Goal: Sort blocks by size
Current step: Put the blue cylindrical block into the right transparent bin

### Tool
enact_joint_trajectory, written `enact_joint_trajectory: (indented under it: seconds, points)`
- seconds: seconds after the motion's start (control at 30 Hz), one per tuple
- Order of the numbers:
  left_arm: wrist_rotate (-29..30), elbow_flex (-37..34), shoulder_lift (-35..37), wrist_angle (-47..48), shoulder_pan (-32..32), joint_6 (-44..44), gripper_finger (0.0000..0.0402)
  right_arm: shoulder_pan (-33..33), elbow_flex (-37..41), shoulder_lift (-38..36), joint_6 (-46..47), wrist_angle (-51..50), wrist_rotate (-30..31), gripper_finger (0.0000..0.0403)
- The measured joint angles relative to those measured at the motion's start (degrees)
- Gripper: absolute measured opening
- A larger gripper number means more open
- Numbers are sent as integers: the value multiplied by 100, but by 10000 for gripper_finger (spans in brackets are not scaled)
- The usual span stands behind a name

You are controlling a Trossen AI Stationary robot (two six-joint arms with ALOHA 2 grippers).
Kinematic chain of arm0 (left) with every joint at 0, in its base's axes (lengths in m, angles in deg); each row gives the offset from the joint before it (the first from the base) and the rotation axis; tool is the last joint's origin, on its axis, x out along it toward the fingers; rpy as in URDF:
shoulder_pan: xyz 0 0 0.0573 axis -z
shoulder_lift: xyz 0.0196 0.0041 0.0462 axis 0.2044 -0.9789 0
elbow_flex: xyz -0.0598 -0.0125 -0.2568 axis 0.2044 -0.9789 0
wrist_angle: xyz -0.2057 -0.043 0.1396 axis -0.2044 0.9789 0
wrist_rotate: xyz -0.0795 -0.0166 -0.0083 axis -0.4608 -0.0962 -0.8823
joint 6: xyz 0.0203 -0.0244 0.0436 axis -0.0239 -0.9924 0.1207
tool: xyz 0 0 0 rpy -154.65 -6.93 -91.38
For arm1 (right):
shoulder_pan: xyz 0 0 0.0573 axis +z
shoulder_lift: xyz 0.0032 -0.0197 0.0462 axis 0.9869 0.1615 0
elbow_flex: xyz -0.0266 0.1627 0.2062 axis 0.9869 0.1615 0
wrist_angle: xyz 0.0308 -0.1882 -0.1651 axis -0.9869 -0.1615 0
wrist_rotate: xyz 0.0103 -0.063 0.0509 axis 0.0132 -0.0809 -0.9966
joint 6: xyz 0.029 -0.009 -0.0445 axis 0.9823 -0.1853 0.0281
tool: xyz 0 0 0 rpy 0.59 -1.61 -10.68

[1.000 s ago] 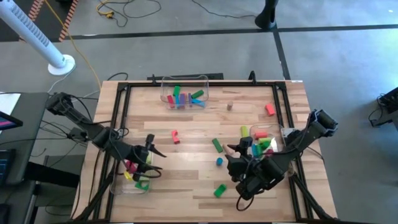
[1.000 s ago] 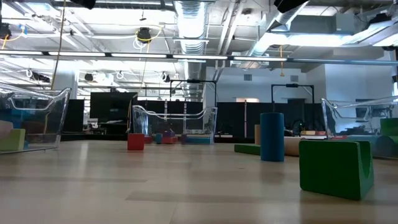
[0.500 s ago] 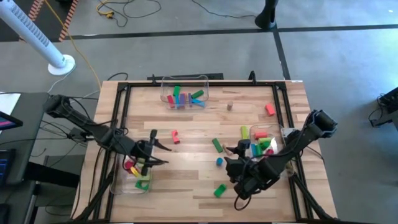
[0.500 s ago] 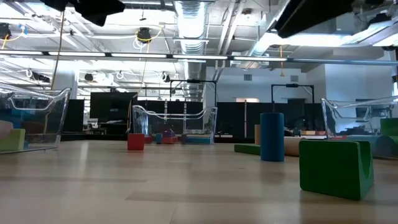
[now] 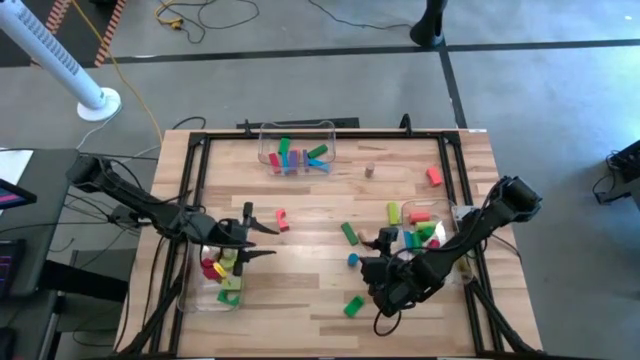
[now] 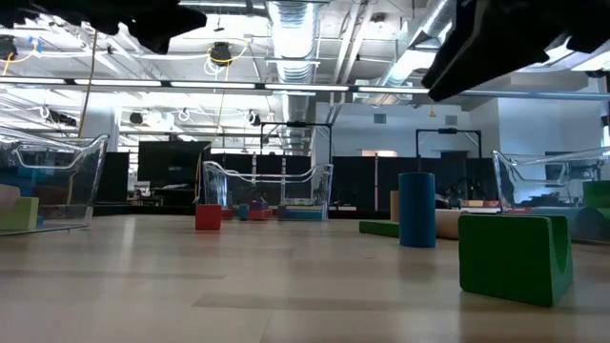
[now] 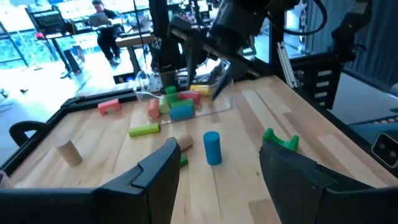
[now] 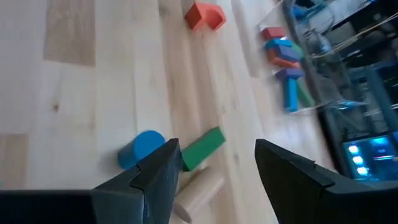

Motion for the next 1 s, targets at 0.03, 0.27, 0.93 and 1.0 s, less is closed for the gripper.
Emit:
enact_joint_trajectory:
  seconds: [0.03, 0.27, 0.93, 1.0]
  points:
    - [-1, -44, -43, -115, -15, -1, 210, -32, 28, -2, -2, 82, -79, 248]
    - [-78, -81, -793, -866, -102, 250, 210, -140, 285, -3, 1, 403, -553, 248]
    - [-1536, 1301, -4155, -2085, -1219, 214, 210, -138, 319, -2, 51, 467, -896, 248]
    - [-1802, 1548, -4496, -2072, -1321, 175, 210, -138, 319, -2, 51, 471, -908, 248]
